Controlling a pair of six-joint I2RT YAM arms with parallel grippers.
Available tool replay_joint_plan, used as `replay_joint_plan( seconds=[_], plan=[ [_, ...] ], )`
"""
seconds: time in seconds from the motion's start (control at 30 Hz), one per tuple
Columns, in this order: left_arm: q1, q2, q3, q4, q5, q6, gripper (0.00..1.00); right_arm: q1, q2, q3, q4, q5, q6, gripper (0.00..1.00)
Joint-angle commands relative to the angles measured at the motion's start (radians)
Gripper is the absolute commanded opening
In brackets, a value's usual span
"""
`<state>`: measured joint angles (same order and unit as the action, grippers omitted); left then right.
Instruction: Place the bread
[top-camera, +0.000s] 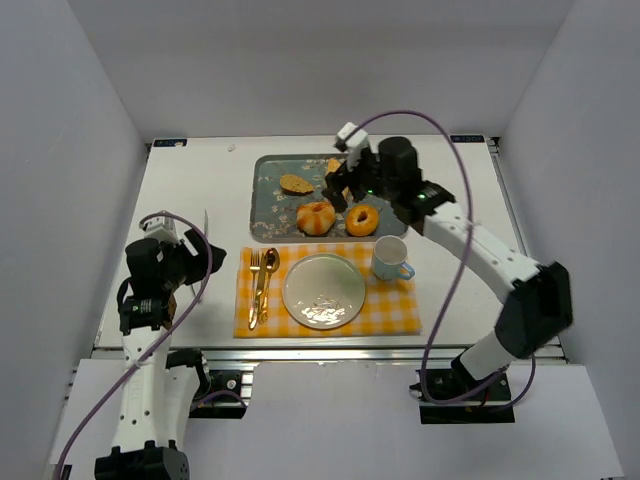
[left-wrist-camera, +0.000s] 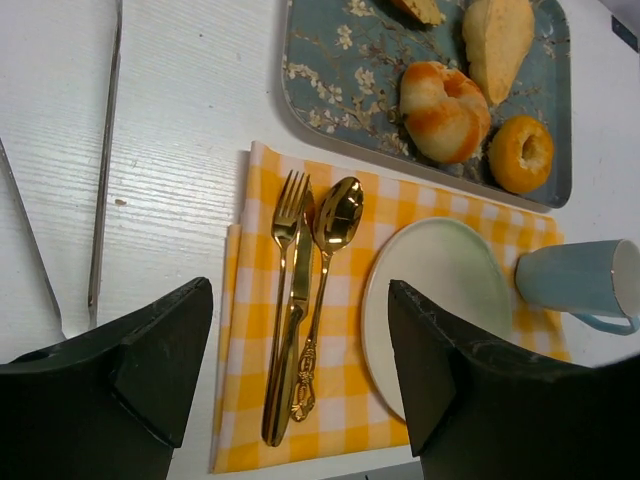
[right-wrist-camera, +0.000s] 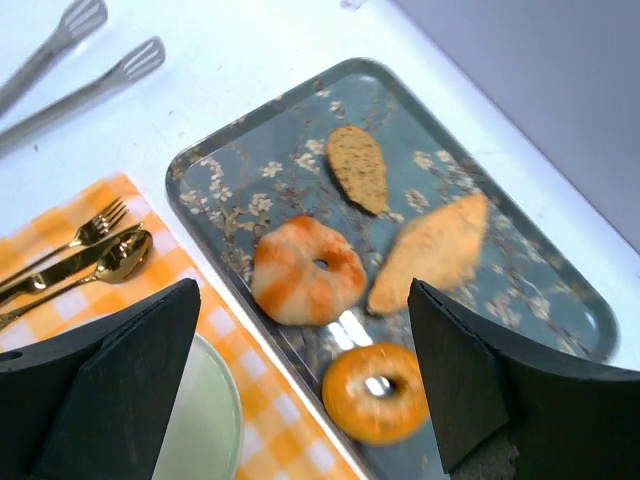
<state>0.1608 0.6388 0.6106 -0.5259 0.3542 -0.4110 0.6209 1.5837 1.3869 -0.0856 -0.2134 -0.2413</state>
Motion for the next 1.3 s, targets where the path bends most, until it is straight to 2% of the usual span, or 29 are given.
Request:
replay_joint_plan(
  seconds=[0.0,0.07,0.1,0.13,0.17,0.2,0.23,0.27,0.3,0.33,0.4,0.43,0.47,0.5,0.53,0.6,0.73,0.97,1.27],
  plan=[
    [0.003,0.041,0.020,0.024,-0.021,0.015,0.80,-0.047,-0.109,-0.126,0.029,-0.030,0.068,0.89],
    [0.003,0.076,0.031,0.024,-0.050,0.020,0.80,-0.093,-0.185,-0.192,0.026,-0.122,0.005,0.89],
    [0.002,0.087,0.034,0.023,-0.067,0.024,0.80,-0.119,-0.226,-0.206,-0.030,-0.191,-0.100,0.89],
    [0.002,0.116,0.038,0.023,-0.083,0.024,0.78,-0.172,-0.249,-0.228,-0.037,-0.310,-0.125,0.87],
    [0.003,0.133,0.047,0.024,-0.104,0.032,0.76,-0.202,-0.272,-0.291,-0.023,-0.366,-0.131,0.74],
    [0.003,0.150,0.054,0.020,-0.115,0.035,0.70,-0.225,-0.293,-0.320,-0.008,-0.410,-0.141,0.56],
    [0.002,0.171,0.063,0.015,-0.130,0.035,0.41,-0.252,-0.332,-0.345,0.007,-0.449,-0.153,0.37],
    [0.002,0.218,0.073,0.003,-0.161,0.038,0.27,-0.256,-0.344,-0.364,0.004,-0.460,-0.168,0.17],
    [0.003,0.248,0.098,-0.018,-0.172,0.057,0.17,-0.259,-0.367,-0.388,-0.009,-0.474,-0.187,0.15],
    [0.003,0.274,0.112,-0.032,-0.188,0.064,0.11,-0.262,-0.376,-0.397,-0.038,-0.498,-0.216,0.16],
    [0.002,0.355,0.136,-0.045,-0.221,0.083,0.16,-0.263,-0.387,-0.410,-0.077,-0.537,-0.248,0.56],
    [0.002,0.381,0.146,-0.039,-0.216,0.093,0.22,-0.263,-0.386,-0.411,-0.110,-0.561,-0.260,0.71],
    [0.002,0.444,0.179,-0.055,-0.225,0.104,0.51,-0.263,-0.386,-0.414,-0.124,-0.569,-0.260,0.83],
    [0.002,0.476,0.196,-0.065,-0.231,0.109,0.67,-0.263,-0.386,-0.420,-0.134,-0.570,-0.260,0.86],
    [0.002,0.508,0.212,-0.078,-0.231,0.127,0.81,-0.263,-0.390,-0.428,-0.131,-0.567,-0.259,0.87],
    [0.002,0.599,0.247,-0.103,-0.277,0.139,0.85,-0.270,-0.407,-0.448,-0.115,-0.563,-0.253,0.88],
    [0.002,0.696,0.317,-0.125,-0.380,0.175,0.87,-0.279,-0.418,-0.471,-0.111,-0.560,-0.251,0.88],
    [0.000,0.837,0.366,-0.126,-0.432,0.242,0.88,-0.302,-0.410,-0.477,-0.082,-0.566,-0.224,0.89],
    [0.000,0.992,0.368,-0.063,-0.408,0.282,0.87,-0.320,-0.395,-0.468,-0.059,-0.575,-0.197,0.89]
  ],
)
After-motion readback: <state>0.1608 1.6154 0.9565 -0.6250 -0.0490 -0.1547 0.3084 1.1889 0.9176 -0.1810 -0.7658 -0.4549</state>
